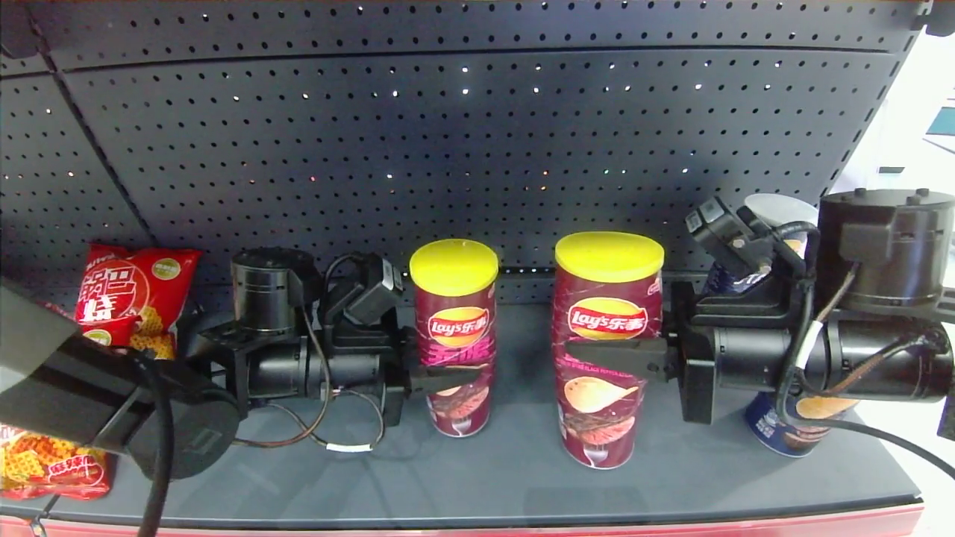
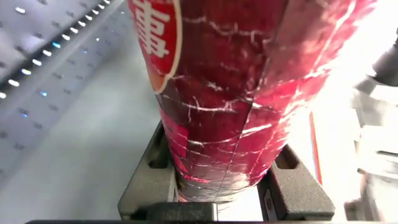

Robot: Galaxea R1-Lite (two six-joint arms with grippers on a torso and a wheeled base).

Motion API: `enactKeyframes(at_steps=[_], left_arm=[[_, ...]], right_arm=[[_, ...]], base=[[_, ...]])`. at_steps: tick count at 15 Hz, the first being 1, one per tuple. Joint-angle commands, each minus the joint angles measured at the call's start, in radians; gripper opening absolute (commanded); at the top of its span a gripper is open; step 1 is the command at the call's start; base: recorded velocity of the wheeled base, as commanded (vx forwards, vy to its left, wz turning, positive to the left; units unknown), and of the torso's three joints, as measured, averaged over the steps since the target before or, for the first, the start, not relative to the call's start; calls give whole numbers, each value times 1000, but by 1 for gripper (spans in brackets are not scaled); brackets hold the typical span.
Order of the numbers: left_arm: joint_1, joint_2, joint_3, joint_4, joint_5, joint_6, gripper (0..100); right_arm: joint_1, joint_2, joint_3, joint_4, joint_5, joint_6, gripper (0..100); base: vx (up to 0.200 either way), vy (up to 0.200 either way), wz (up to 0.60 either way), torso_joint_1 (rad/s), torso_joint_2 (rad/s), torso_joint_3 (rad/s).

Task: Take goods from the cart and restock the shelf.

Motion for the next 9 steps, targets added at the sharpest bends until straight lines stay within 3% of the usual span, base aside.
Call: enactKeyframes(at_steps=[1, 9], left_arm=[[0, -43, 30, -3, 1, 1, 0], [-66, -45, 105, -3, 5, 0, 0]], right_arm=[[1, 14, -10, 1, 1, -1, 0], [-1, 20, -18, 1, 1, -1, 0]], base=[[0, 0, 0, 0, 0, 0], [0, 0, 0, 0, 0, 0]])
